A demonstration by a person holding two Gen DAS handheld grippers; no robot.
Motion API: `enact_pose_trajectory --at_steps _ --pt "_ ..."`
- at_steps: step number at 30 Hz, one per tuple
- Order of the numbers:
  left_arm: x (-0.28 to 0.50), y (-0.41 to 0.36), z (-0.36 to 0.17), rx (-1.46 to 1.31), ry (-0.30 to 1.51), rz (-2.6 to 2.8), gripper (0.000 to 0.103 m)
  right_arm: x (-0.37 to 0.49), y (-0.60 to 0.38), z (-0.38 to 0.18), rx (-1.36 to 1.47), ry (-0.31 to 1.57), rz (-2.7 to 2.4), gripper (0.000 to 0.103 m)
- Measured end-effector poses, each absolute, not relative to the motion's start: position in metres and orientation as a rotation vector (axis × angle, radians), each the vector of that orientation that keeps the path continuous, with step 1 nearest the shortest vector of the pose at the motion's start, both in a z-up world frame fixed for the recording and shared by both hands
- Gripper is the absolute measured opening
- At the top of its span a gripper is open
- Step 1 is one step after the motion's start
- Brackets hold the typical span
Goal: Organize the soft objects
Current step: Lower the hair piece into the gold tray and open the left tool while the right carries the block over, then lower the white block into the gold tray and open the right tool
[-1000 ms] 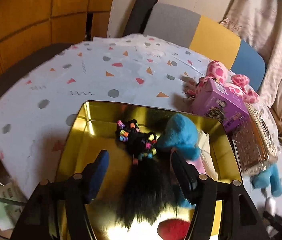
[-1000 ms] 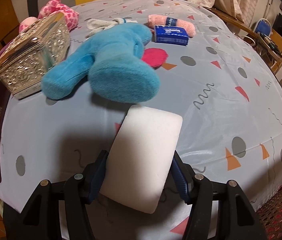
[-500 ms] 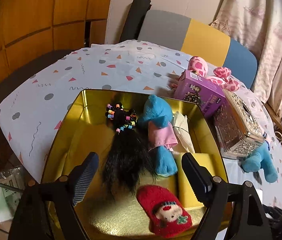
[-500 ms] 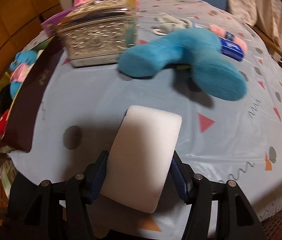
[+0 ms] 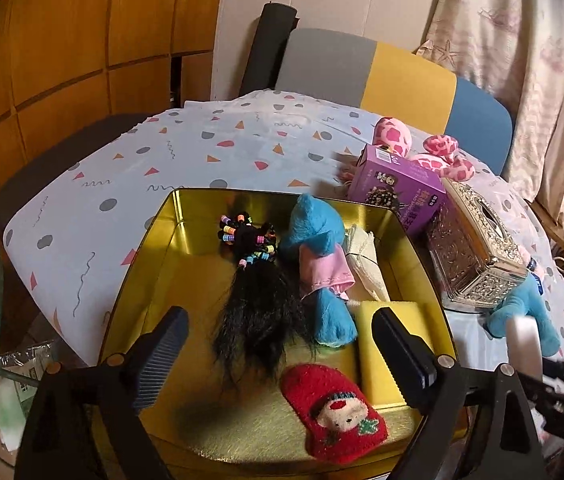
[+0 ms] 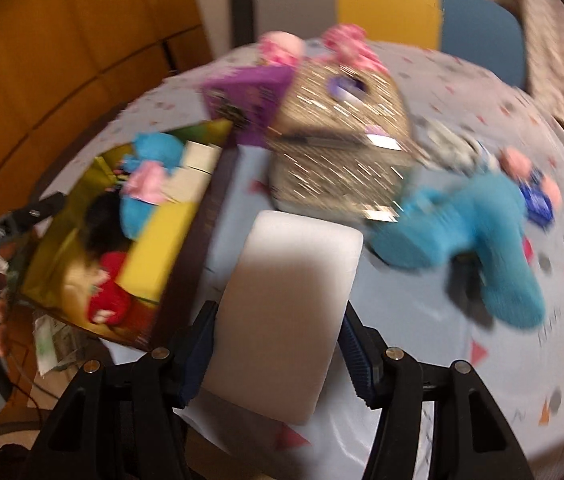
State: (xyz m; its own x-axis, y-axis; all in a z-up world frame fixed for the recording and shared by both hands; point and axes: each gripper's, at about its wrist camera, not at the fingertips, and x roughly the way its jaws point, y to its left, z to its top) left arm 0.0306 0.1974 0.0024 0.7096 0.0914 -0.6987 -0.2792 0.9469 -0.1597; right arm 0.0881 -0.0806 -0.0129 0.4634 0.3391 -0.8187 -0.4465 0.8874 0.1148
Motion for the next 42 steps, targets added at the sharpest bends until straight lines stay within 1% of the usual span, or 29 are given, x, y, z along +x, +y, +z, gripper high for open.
enact_pose_trajectory --at_steps 3,7,13,18,19,21,24,27,29,30,36,42 --pt "0.027 0.2 0.004 -0.267 0.75 0.212 0.096 0.099 -0.055 -0.003 -0.163 0.96 0.55 0.059" --pt "0.016 0.203 0.012 -0.248 0.684 0.229 0.103 0.11 -0.019 0.011 -0.199 0.924 0.612 0.059" --pt "0.006 0.204 0.021 -0.198 0.592 0.245 0.103 0.146 0.031 0.008 -0.164 0.937 0.657 0.06" --pt "0.006 0.211 0.018 -0.202 0.614 0.259 0.103 0.173 0.065 -0.009 -0.205 0.957 0.64 0.062" --pt "0.006 0.213 0.017 -0.2 0.629 0.266 0.103 0.177 0.069 -0.013 -0.21 0.963 0.644 0.064" --pt "0.009 0.215 0.013 -0.198 0.663 0.277 0.103 0.187 0.078 -0.024 -0.228 0.985 0.632 0.065" --pt "0.009 0.216 0.007 -0.202 0.687 0.282 0.103 0.193 0.083 -0.031 -0.228 1.006 0.639 0.068" --pt "0.008 0.216 0.002 -0.212 0.693 0.28 0.103 0.189 0.079 -0.03 -0.223 0.988 0.641 0.076" --pt "0.007 0.216 0.002 -0.202 0.686 0.293 0.103 0.183 0.074 -0.027 -0.216 0.966 0.64 0.084" --pt "0.006 0.216 0.002 -0.196 0.68 0.299 0.103 0.18 0.072 -0.025 -0.215 0.956 0.641 0.085" --pt "0.004 0.211 0.007 -0.184 0.667 0.279 0.103 0.159 0.056 -0.007 -0.193 0.881 0.639 0.085" --pt "0.005 0.202 0.006 -0.189 0.692 0.25 0.103 0.134 0.046 0.005 -0.208 0.823 0.639 0.085"
